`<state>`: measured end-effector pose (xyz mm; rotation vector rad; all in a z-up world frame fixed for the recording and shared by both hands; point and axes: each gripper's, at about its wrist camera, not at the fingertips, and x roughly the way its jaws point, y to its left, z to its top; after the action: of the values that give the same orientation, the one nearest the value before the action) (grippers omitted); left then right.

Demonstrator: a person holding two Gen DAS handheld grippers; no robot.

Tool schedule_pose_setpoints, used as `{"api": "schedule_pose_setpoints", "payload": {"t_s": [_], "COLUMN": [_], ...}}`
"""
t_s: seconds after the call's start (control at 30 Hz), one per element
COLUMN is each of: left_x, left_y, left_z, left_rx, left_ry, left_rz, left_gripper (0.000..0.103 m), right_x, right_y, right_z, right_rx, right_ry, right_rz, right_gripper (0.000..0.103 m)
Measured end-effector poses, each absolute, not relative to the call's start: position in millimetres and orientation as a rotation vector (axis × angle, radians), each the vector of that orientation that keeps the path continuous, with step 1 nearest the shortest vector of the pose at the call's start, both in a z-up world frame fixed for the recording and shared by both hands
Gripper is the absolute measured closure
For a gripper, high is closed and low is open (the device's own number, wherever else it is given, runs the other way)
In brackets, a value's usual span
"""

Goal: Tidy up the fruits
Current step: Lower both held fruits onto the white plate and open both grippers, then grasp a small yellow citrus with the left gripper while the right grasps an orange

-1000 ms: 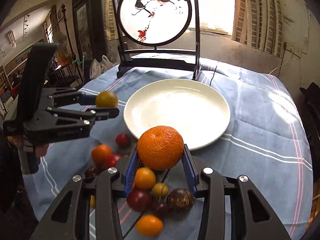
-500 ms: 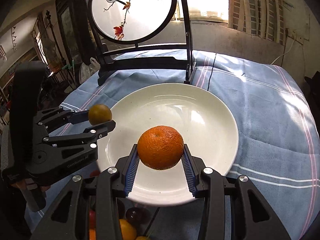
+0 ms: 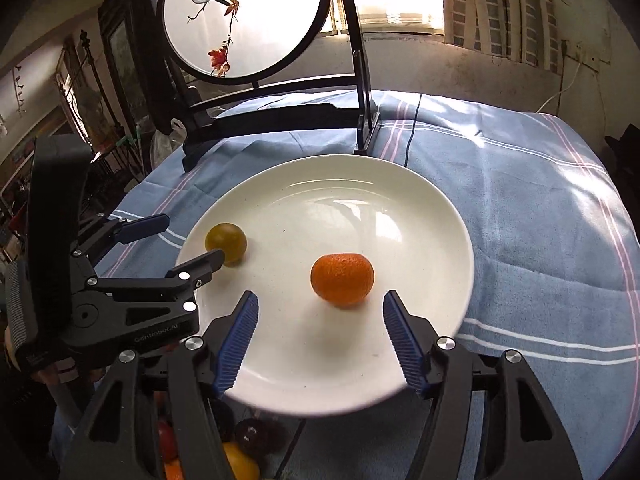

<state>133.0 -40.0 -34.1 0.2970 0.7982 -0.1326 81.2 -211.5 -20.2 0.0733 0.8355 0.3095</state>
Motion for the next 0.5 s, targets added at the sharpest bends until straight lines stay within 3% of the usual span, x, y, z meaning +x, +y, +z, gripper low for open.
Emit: {"api": "schedule_pose_setpoints", "payload": {"t_s": [0.1, 0.5], "left_x": [108, -20], "left_y": [-31, -4], "left_z": [-25, -23], "left_rx": [0.291, 0.314], "left_ry": [0.747, 0.751], "left_rz": [-0.136, -0.326], "left_gripper": [0.018, 0.018], "right_x": [50, -87], "right_y": [-218, -220], "right_z": [-12, -21], "right_rx": [0.075, -0.063], "right_ry": [0.818, 0.830], "right_rz": [0.322, 0.383], "right_gripper": [0.030, 0.028]}}
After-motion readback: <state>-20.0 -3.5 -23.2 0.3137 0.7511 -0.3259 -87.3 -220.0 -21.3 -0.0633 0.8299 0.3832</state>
